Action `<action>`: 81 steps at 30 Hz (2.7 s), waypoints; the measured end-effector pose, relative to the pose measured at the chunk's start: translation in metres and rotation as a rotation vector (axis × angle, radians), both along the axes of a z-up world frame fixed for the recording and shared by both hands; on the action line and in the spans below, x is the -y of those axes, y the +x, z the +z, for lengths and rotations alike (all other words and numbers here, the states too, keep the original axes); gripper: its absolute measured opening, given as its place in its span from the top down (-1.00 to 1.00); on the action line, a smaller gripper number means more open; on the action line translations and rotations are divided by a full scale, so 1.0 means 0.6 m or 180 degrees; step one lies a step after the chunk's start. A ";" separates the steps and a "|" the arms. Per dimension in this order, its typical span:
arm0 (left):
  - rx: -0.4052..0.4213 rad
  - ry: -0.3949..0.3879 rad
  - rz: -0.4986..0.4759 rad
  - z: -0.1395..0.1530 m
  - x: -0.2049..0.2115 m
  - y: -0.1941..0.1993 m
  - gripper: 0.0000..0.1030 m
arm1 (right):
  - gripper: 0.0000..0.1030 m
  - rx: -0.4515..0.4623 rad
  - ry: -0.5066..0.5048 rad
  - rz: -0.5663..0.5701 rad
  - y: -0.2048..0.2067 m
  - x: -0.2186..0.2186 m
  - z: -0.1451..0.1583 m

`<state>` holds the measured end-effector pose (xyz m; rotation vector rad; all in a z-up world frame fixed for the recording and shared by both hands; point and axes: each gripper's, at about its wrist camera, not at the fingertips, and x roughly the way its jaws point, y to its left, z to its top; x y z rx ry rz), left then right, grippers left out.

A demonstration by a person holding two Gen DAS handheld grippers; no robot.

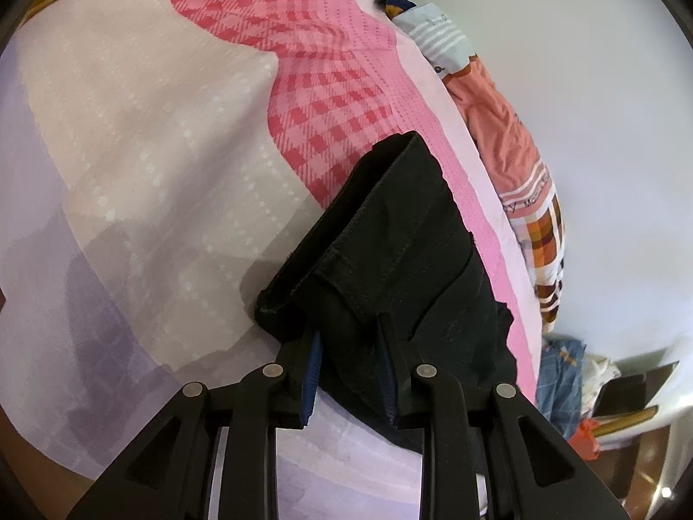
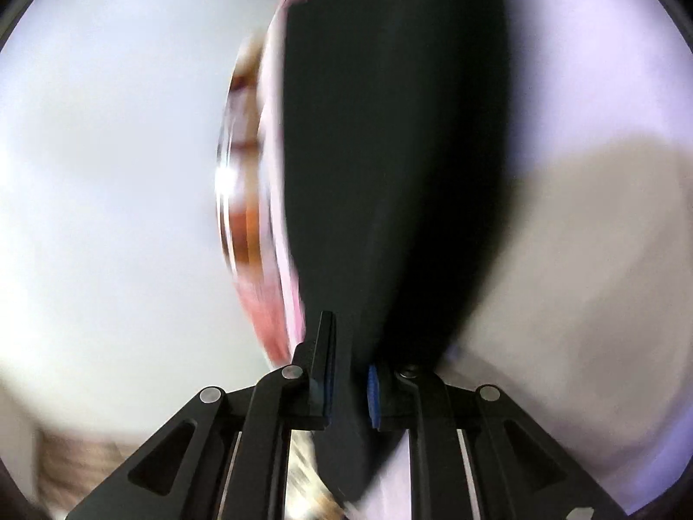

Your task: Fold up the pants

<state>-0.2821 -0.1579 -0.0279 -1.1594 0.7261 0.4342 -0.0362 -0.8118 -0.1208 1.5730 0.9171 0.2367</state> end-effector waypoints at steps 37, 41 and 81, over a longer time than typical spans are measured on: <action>-0.0196 0.0123 -0.0098 0.004 0.003 0.023 0.31 | 0.26 0.0368 -0.1911 0.1189 0.266 0.116 0.122; -0.0278 0.0155 -0.0080 0.006 0.005 0.028 0.29 | 0.21 0.0294 -0.1567 0.1486 0.275 0.085 0.100; -0.0598 0.0316 -0.0006 0.023 0.021 0.062 -0.07 | 0.07 0.1878 -0.1922 0.1586 0.198 0.101 0.107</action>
